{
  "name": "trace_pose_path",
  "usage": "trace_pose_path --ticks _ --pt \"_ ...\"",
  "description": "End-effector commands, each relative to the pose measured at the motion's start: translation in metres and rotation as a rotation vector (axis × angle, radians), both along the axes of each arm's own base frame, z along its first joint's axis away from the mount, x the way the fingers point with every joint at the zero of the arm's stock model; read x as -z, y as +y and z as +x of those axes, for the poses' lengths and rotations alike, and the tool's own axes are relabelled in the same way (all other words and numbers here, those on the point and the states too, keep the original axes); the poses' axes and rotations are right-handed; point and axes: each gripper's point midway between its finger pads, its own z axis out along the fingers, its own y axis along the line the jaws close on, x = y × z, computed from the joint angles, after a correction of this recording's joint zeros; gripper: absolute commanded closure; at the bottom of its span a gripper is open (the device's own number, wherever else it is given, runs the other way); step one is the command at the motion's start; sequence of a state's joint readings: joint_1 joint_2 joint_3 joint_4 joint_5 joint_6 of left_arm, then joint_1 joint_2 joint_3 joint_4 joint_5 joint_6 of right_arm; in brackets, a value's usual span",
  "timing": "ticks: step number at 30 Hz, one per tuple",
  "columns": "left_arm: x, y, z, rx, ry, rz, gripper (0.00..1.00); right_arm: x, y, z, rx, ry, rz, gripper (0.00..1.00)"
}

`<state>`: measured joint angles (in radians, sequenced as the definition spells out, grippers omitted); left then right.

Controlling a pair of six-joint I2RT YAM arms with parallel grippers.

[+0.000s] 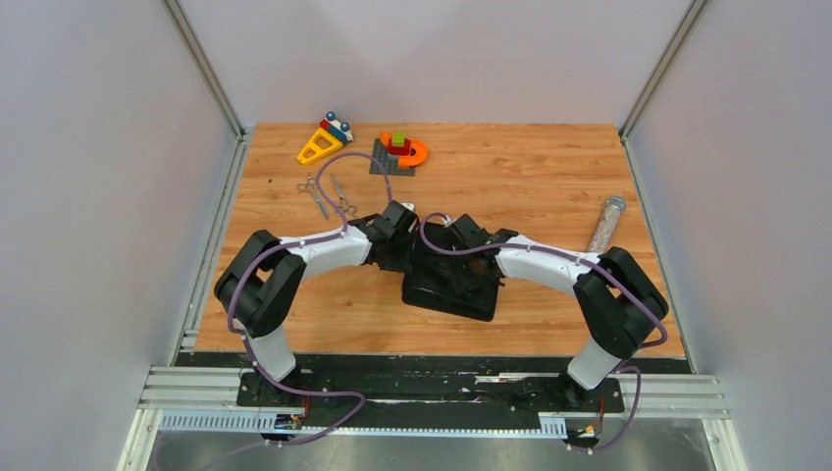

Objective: Sort the hair-cutting tools

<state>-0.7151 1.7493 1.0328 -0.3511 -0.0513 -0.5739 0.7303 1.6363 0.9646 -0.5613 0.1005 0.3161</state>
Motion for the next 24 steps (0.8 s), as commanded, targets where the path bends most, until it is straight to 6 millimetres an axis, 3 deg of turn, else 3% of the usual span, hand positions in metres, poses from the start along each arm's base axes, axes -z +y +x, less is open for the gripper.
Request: trace_pose_path --ticks 1,6,13,24 --pt "0.030 0.062 0.020 -0.085 0.000 0.217 0.59 0.003 0.011 -0.002 -0.093 0.009 -0.047 0.56" --pt "0.021 0.068 0.038 -0.122 -0.028 0.169 0.52 0.006 0.027 -0.006 -0.169 0.015 -0.052 0.56" --pt "0.020 0.065 0.024 -0.097 -0.015 0.102 0.49 0.010 0.030 -0.013 -0.254 0.022 -0.074 0.62" --pt "0.045 0.081 0.013 -0.126 0.037 0.146 0.61 0.021 0.011 -0.011 -0.366 0.016 -0.202 0.91"
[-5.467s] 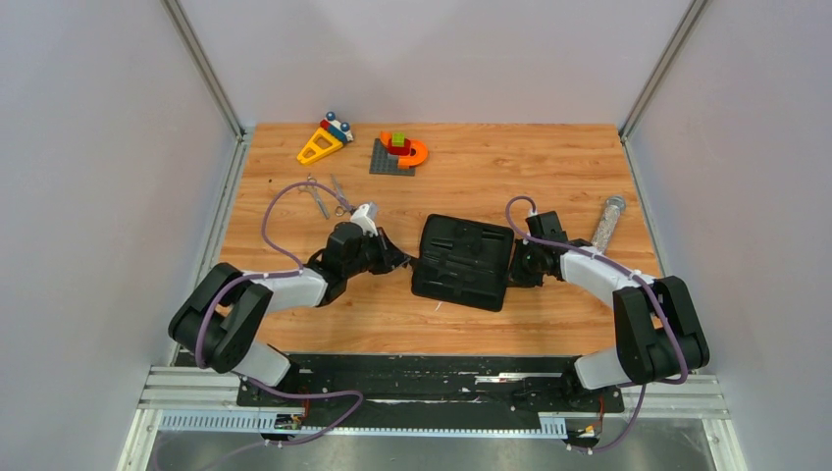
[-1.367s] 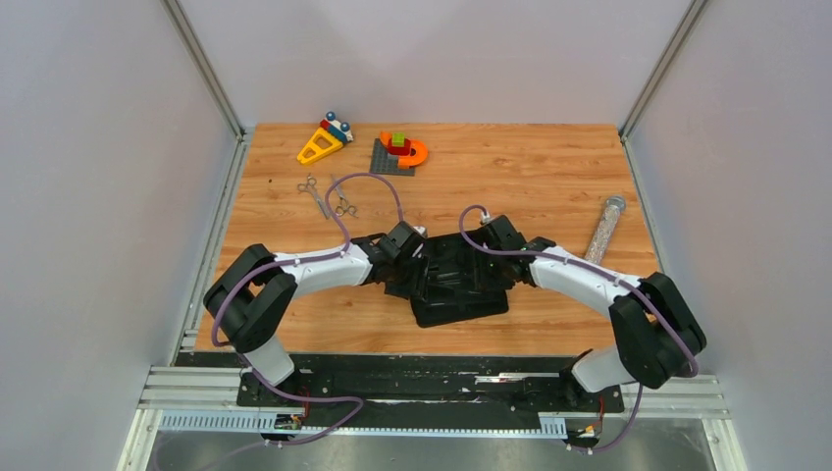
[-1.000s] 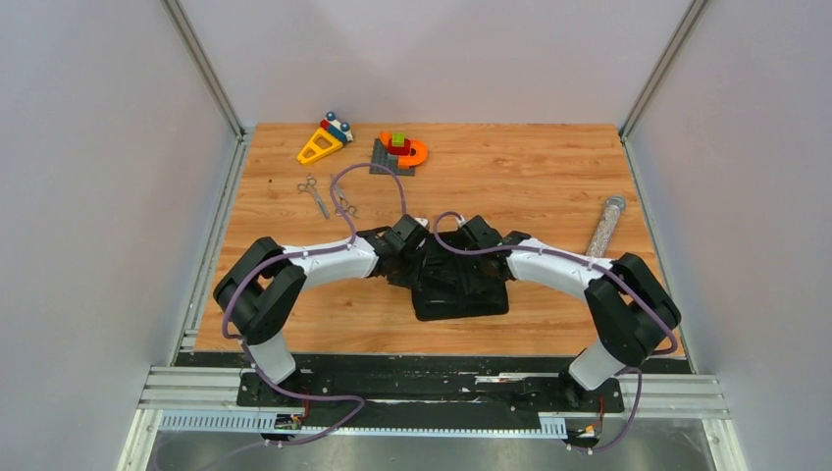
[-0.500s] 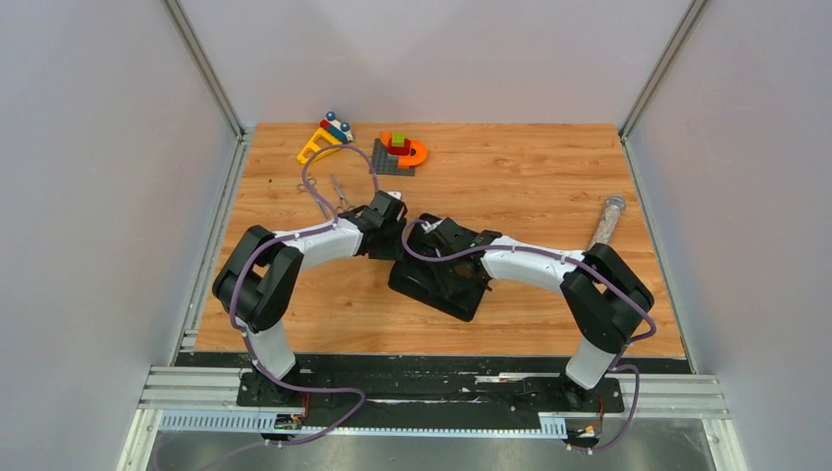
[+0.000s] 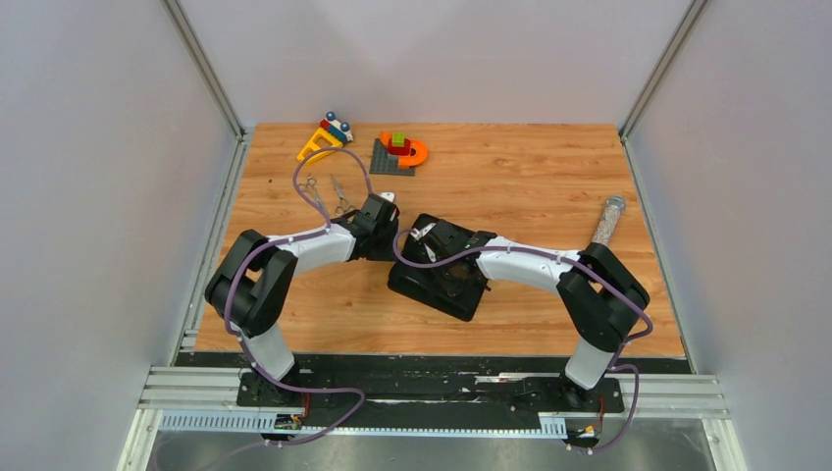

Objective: Sort the hair-cutting tools

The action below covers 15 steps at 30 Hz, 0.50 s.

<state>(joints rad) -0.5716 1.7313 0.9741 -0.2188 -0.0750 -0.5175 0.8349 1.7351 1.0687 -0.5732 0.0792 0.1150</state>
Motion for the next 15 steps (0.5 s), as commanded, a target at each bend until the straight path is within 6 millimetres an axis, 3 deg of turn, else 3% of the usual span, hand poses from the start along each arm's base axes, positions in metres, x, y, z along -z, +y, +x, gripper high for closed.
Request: trace_pose_path --ticks 1,10,15 --pt "0.047 0.041 -0.034 -0.029 0.147 0.160 0.63 0.018 -0.031 -0.004 -0.079 0.006 -0.165 0.93" --pt "0.052 0.046 -0.037 -0.036 0.159 0.177 0.65 0.010 -0.039 -0.003 -0.227 -0.032 -0.201 1.00" --pt "0.026 0.044 -0.035 -0.076 0.114 0.115 0.57 0.010 -0.030 -0.005 -0.227 -0.012 -0.163 1.00"
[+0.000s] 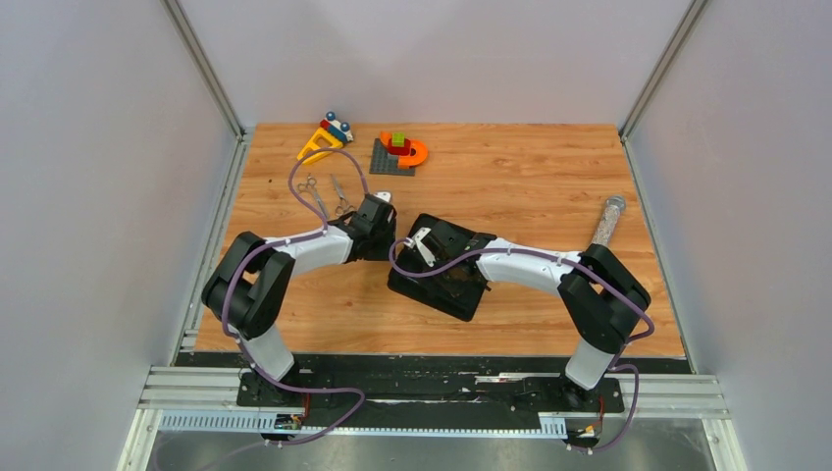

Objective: Sort the hair-cutting tools

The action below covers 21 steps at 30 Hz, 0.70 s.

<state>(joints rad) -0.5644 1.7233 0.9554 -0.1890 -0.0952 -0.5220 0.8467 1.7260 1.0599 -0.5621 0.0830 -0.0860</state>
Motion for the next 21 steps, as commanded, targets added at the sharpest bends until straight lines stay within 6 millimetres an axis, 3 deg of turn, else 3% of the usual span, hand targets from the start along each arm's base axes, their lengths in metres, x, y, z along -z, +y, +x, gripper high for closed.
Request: trace_pose_path --ticks 1,5,12,21 --pt "0.015 0.038 -0.038 -0.059 0.113 0.088 0.54 0.012 -0.026 -0.009 -0.024 0.038 -0.110 1.00" --pt "-0.005 0.031 -0.045 -0.046 0.089 0.009 0.50 0.016 -0.026 -0.010 -0.023 0.050 -0.113 1.00" --pt "-0.007 0.013 -0.065 0.039 0.149 -0.094 0.49 0.020 -0.026 -0.012 -0.027 0.058 -0.112 1.00" --pt "-0.016 0.003 -0.056 0.023 0.114 -0.155 0.45 0.022 -0.028 -0.013 -0.029 0.060 -0.118 1.00"
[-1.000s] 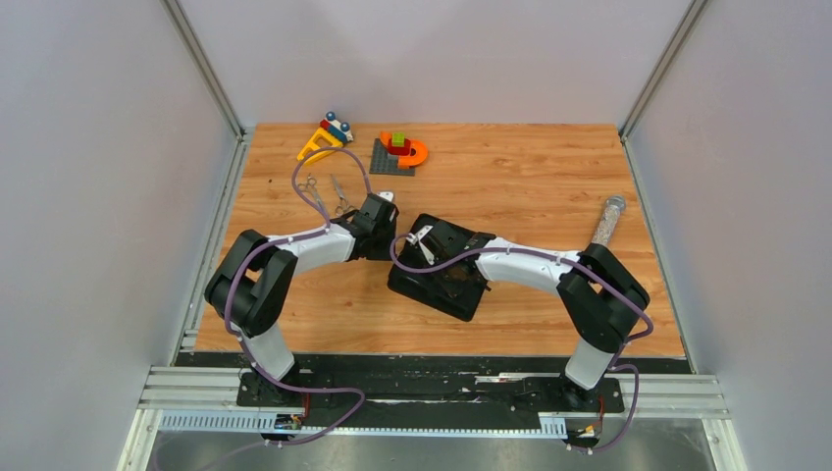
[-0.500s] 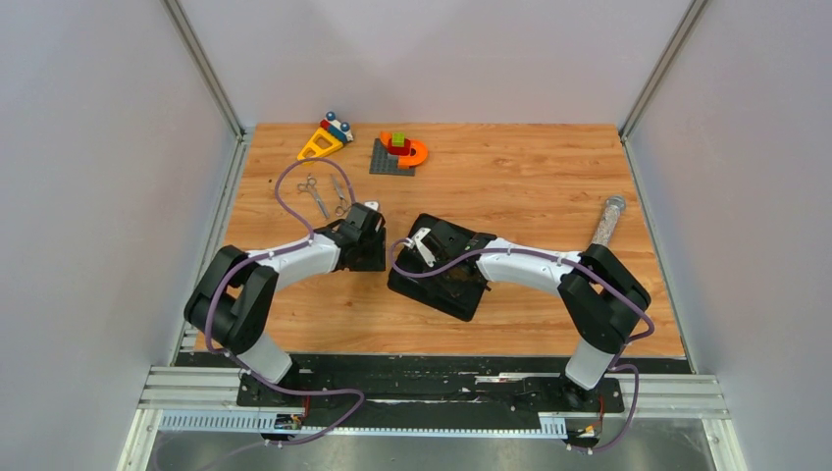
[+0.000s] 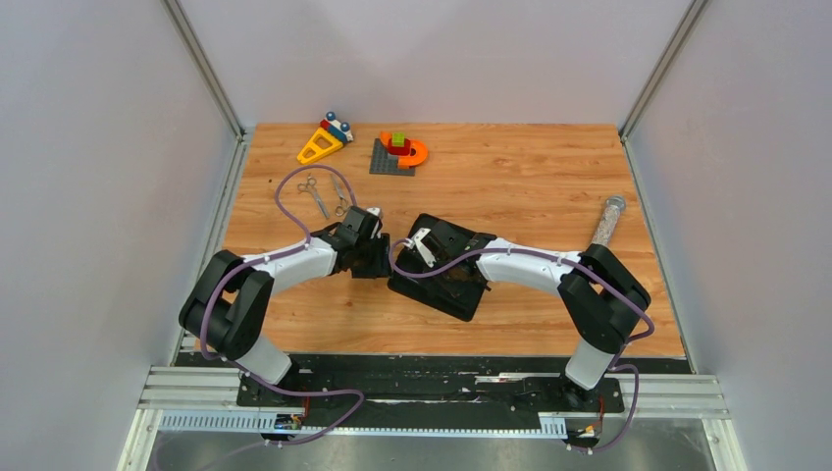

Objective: Sort the hair-cutting tools

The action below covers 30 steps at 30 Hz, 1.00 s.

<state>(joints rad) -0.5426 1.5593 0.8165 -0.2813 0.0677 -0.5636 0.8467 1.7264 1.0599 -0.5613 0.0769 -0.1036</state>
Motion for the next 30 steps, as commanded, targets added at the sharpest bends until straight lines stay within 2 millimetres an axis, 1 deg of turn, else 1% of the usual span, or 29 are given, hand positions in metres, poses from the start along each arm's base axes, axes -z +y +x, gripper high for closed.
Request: trace_pose_path --ticks 1,5,8,11,13,15,16,17,18,20,21,22,25,26,27,28,29,30 --pt "-0.013 -0.007 0.004 -0.020 -0.033 -0.053 0.44 0.022 -0.029 -0.013 -0.011 0.059 -0.119 1.00" --pt "-0.018 -0.008 0.008 -0.031 -0.065 -0.070 0.39 0.022 -0.031 -0.014 -0.007 0.055 -0.121 1.00" --pt "-0.016 -0.011 0.006 -0.013 -0.064 -0.087 0.36 0.021 -0.031 -0.014 -0.007 0.054 -0.121 1.00" --pt "-0.013 -0.014 0.003 0.002 -0.055 -0.104 0.35 0.021 -0.032 -0.014 -0.008 0.053 -0.125 1.00" --pt "-0.010 -0.015 0.002 0.010 -0.046 -0.107 0.36 0.021 -0.032 -0.013 -0.009 0.051 -0.128 1.00" --pt "-0.003 -0.014 0.000 0.013 -0.030 -0.095 0.40 0.022 -0.033 -0.013 -0.012 0.050 -0.134 1.00" --pt "0.004 -0.012 -0.002 0.011 -0.010 -0.079 0.44 0.022 -0.034 -0.013 -0.017 0.049 -0.137 1.00" --pt "0.006 -0.012 -0.002 0.014 -0.004 -0.072 0.46 0.022 -0.035 -0.013 -0.017 0.047 -0.142 1.00" --pt "0.013 -0.011 -0.003 0.016 0.015 -0.057 0.50 0.022 -0.035 -0.012 -0.020 0.041 -0.145 1.00" --pt "0.021 -0.009 -0.004 0.013 0.033 -0.039 0.56 0.022 -0.035 -0.012 -0.024 0.036 -0.150 1.00" --pt "0.023 -0.008 -0.005 0.011 0.037 -0.033 0.57 0.022 -0.036 -0.011 -0.025 0.034 -0.152 1.00" --pt "0.027 -0.007 -0.005 0.008 0.042 -0.021 0.63 0.021 -0.037 -0.011 -0.027 0.032 -0.155 1.00" --pt "0.029 -0.007 -0.004 0.013 0.043 -0.013 0.72 0.021 -0.038 -0.012 -0.038 0.024 -0.163 1.00" --pt "0.030 -0.007 -0.004 0.017 0.044 -0.008 0.77 0.021 -0.039 -0.012 -0.044 0.022 -0.166 1.00" --pt "0.029 -0.008 -0.003 0.021 0.041 -0.005 0.80 0.021 -0.040 -0.013 -0.047 0.019 -0.172 1.00" --pt "0.031 -0.007 -0.004 0.022 0.047 0.004 0.85 0.022 -0.042 -0.013 -0.054 0.016 -0.179 1.00" --pt "0.031 -0.008 -0.004 0.023 0.047 0.008 0.94 0.023 -0.044 -0.014 -0.059 0.014 -0.185 1.00" --pt "0.031 -0.007 -0.004 0.022 0.049 0.011 0.98 0.022 -0.045 -0.014 -0.064 0.008 -0.189 1.00"
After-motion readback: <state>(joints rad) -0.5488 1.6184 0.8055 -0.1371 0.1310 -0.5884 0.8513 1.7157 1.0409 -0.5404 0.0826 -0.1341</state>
